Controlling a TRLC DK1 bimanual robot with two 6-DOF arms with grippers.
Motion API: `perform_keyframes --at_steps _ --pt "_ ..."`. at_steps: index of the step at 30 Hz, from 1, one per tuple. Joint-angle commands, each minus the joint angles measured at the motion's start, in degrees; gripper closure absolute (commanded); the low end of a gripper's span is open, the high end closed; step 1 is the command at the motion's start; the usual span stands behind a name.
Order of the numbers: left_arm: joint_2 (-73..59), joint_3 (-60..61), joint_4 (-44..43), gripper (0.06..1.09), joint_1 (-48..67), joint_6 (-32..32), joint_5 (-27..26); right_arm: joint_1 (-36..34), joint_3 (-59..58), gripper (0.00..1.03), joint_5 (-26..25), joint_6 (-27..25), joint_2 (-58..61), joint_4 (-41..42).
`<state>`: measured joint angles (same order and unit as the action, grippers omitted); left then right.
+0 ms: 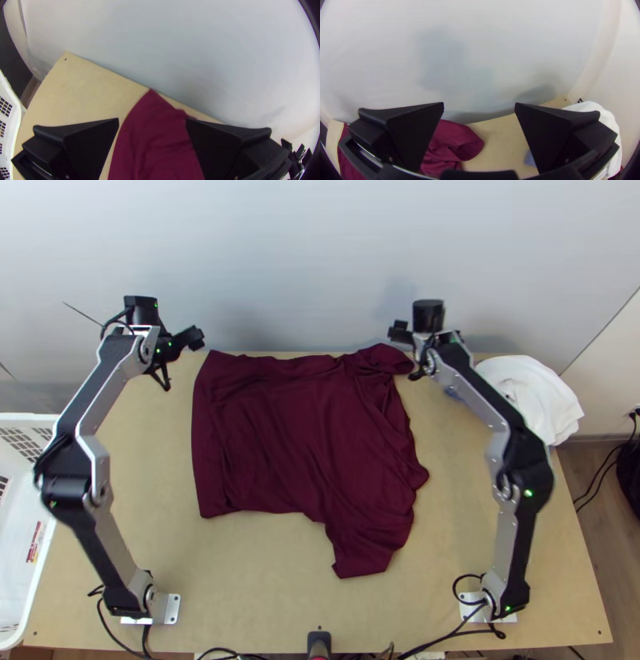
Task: Fold the t-shirt
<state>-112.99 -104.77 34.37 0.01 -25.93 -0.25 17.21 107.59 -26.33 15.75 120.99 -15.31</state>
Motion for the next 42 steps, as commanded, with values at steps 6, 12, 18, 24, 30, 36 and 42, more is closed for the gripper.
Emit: perform_keyframes --at_steps 6,12,18,24,30,36,42 --pt "33.36 30.77 8.52 0.11 5.26 2.47 -2.03 0.81 -9.50 0.04 1.28 3.06 -20.44 -15.36" --pt "46.19 44.04 13.44 0.11 7.37 4.05 -1.95 1.33 -16.27 0.04 2.51 4.12 -31.52 -20.20" --pt "53.40 55.55 15.64 0.11 11.06 4.22 -1.51 2.56 -24.71 0.04 3.39 3.68 -39.43 -23.45" --pt "54.98 62.94 14.59 0.11 15.11 3.43 -0.54 2.91 -30.86 0.04 10.59 3.94 -46.99 -30.66" --pt "53.31 67.51 11.07 0.11 17.39 2.73 0.78 4.06 -35.61 0.04 13.76 5.61 -53.84 -36.81" --pt "47.77 68.38 8.70 0.11 21.17 0.18 1.22 4.06 -37.37 0.04 14.55 6.22 -56.65 -38.13" --pt "43.29 68.56 4.65 0.24 23.19 -2.46 2.27 4.41 -37.81 0.04 14.81 5.79 -57.09 -38.13"
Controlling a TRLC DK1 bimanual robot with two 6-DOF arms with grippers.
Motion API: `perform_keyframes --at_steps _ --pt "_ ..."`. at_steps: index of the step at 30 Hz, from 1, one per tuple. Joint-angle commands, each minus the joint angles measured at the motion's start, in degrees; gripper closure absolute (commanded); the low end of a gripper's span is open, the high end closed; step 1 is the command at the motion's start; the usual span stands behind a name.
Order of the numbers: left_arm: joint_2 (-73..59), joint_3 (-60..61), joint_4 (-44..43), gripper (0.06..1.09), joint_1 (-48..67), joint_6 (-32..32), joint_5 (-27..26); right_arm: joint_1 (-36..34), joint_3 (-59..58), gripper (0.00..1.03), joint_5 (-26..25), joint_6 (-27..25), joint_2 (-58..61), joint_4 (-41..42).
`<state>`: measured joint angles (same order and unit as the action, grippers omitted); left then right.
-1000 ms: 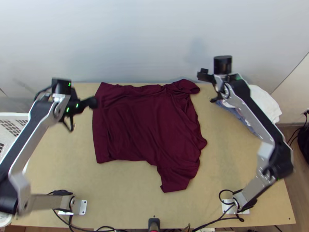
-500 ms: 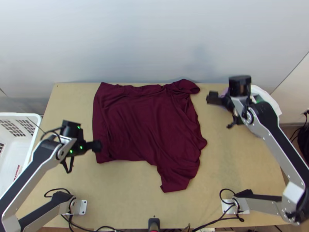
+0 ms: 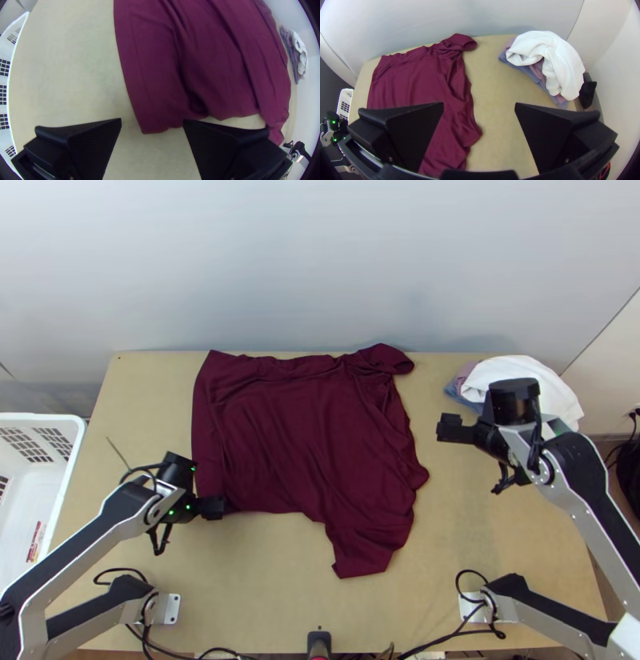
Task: Fold the t-shirt
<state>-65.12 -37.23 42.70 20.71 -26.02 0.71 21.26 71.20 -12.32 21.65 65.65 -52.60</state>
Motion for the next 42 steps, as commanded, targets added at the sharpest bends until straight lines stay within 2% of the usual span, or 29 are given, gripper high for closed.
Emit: perform_keyframes --at_steps 1,4,5,7,10,13,19,24,30,36,39,42 --pt "-5.45 0.93 -4.11 0.28 2.41 -2.63 1.66 0.37 -1.59 0.04 0.80 -0.12 -1.75 -0.84" --pt "-7.21 1.11 -5.26 0.35 2.41 -2.90 2.10 0.63 -1.94 0.04 0.89 -0.12 -1.84 -1.01" --pt "-7.39 1.20 -5.52 0.41 2.49 -2.98 2.45 0.80 -1.94 0.04 1.07 -0.12 -1.75 -1.28" --pt "-7.21 2.08 -7.28 0.57 2.49 -3.07 3.33 1.16 -2.38 0.04 1.95 -0.03 -1.75 -1.81" --pt "-6.24 3.57 -10.18 0.74 2.58 -2.90 5.62 2.21 -3.44 0.04 5.90 0.06 -1.84 -3.39" --pt "-4.31 4.36 -11.67 1.05 3.11 -2.54 7.29 5.20 -5.98 0.04 11.00 0.15 -2.28 -6.11" --pt "1.67 4.19 -9.56 1.04 3.11 -0.43 7.99 10.21 -13.45 0.07 24.01 2.08 -2.37 -13.14" --pt "7.03 2.78 -6.31 1.04 0.12 1.85 8.17 12.93 -19.52 0.07 30.33 2.78 -1.84 -13.32" --pt "12.04 1.29 -1.48 1.04 -4.98 5.89 8.08 17.77 -20.93 0.07 30.60 2.96 2.64 -12.18" --pt "14.06 -0.03 0.90 1.04 -9.81 8.62 7.20 25.24 -21.63 0.07 33.59 6.74 9.50 -8.57" --pt "14.59 -0.03 1.42 1.04 -10.07 8.62 7.11 26.47 -22.42 0.15 35.70 7.53 11.52 -5.67" --pt "14.67 -0.12 1.42 1.04 -10.07 8.62 7.02 27.87 -22.95 0.18 37.37 7.53 13.63 -4.35"
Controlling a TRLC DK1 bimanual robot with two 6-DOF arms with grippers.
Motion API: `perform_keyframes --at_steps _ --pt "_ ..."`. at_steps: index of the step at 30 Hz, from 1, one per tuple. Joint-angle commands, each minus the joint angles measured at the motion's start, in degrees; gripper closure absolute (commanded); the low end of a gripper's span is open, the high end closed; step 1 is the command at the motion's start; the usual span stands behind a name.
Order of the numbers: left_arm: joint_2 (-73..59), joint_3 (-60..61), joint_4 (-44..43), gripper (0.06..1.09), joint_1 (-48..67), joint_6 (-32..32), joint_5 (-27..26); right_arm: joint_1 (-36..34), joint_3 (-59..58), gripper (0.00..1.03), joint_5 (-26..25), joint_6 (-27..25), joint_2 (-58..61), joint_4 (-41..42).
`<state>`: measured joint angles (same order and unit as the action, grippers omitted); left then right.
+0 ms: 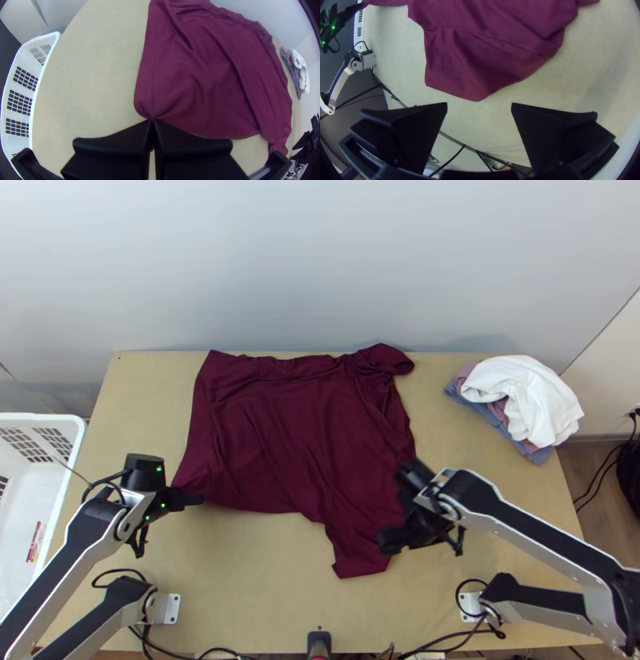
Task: Fold the t-shirt
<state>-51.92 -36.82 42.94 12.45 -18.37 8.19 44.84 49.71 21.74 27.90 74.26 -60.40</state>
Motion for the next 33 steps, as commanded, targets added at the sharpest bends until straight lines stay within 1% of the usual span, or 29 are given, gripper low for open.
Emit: perform_keyframes --at_steps 1,8,9,10,13,14,15,16,17,19,23,26,28,33 --pt "1.47 -0.54 1.18 1.04 -1.81 0.97 -0.45 4.56 -1.64 0.18 3.31 1.28 5.37 4.06" --pt "0.51 -0.62 0.74 1.04 -1.81 0.70 -0.80 5.08 -1.73 0.18 3.31 1.28 10.47 6.96" --pt "0.51 -0.62 0.74 1.04 -1.81 0.62 -0.89 4.99 -1.81 0.20 3.31 1.37 10.99 7.76" --pt "0.51 -0.62 0.74 1.04 -1.81 0.62 -0.89 4.99 -1.81 0.24 3.22 1.46 11.61 8.63" --pt "0.68 -0.54 0.92 1.04 -2.16 0.70 -0.89 4.99 -1.99 0.40 2.35 1.54 12.49 10.66" --pt "0.77 -0.54 1.01 1.04 -2.34 0.79 -0.89 4.91 -1.81 0.51 1.64 1.54 12.58 11.01" --pt "0.77 -0.54 1.10 1.04 -2.52 0.88 -0.89 4.91 -1.64 0.67 1.11 1.37 12.49 11.27" --pt "0.94 -0.62 1.27 1.04 -2.52 0.97 -0.89 4.91 -1.55 0.88 0.94 0.66 12.31 11.62" --pt "1.12 -0.62 1.45 1.04 -2.60 0.97 -0.98 4.73 -1.55 0.97 0.94 0.14 12.05 11.71" --pt "1.30 -1.06 2.41 1.04 -2.96 1.32 -1.42 4.03 -1.99 1.00 0.94 0.66 10.73 11.27" --pt "1.47 -1.94 4.08 1.04 -5.86 3.43 -3.88 4.03 -1.11 1.00 0.94 0.14 7.57 7.32" --pt "2.26 -2.91 5.67 1.04 -8.67 6.77 -7.13 5.08 1.00 1.00 1.11 -1.27 5.28 1.95" --pt "2.26 -4.40 8.21 1.04 -10.51 9.32 -9.15 6.75 2.49 1.00 1.73 -2.41 4.49 -1.82" --pt "2.26 -6.78 15.07 1.04 -14.91 17.23 -14.78 9.30 4.51 1.00 5.16 -4.70 3.52 -8.59"
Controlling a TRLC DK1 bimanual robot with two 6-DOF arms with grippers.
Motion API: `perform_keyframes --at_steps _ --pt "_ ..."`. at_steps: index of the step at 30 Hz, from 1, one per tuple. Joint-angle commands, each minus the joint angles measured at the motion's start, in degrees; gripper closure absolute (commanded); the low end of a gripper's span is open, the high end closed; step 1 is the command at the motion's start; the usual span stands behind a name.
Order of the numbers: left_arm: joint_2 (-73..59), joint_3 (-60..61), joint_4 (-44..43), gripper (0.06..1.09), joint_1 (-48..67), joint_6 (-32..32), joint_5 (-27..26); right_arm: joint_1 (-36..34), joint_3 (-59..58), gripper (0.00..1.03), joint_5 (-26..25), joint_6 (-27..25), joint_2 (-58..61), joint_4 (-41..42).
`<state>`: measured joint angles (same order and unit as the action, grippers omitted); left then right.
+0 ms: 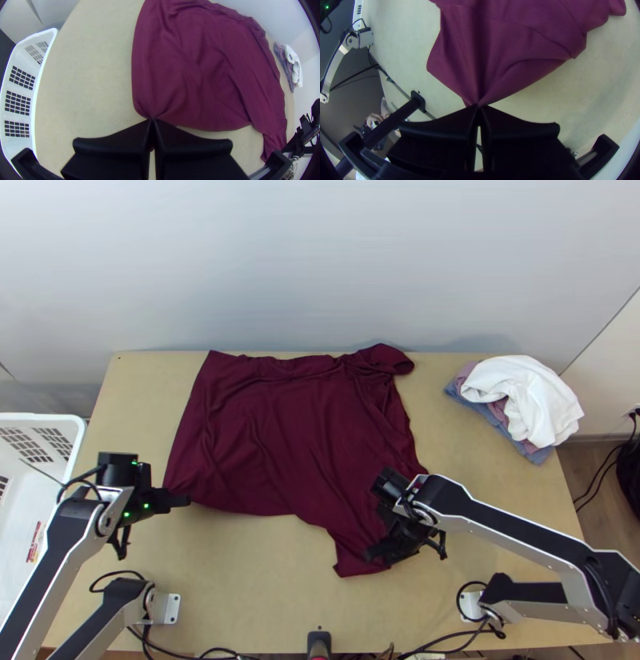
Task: Fold the t-shirt
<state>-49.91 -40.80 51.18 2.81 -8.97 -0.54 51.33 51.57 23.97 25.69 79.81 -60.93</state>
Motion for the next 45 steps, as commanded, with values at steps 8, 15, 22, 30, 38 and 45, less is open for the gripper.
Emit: perform_keyframes --at_steps 8,15,22,30,38,45 --pt "2.45 -6.75 25.90 1.04 -10.28 22.33 -16.52 8.26 9.07 1.00 9.08 -8.29 -0.62 -19.32" --pt "7.28 -9.65 31.53 1.04 -9.75 27.52 -17.48 10.63 13.64 1.00 10.40 -8.29 -0.36 -22.48" --pt "8.69 -8.86 29.77 1.04 -9.14 27.08 -17.83 10.72 14.61 0.65 10.66 -8.73 -0.80 -22.39" --pt "9.83 -8.07 27.22 0.50 -10.02 24.00 -18.01 10.63 14.79 0.08 10.66 -8.29 -1.59 -22.48" --pt "2.54 -11.67 25.55 0.11 -11.51 18.73 -19.06 1.23 21.73 0.05 10.57 -8.11 -1.32 -21.95" --pt "-8.98 -16.33 7.01 0.11 -12.39 2.20 -20.65 -20.57 29.29 0.04 10.66 -7.50 -3.52 -10.27"
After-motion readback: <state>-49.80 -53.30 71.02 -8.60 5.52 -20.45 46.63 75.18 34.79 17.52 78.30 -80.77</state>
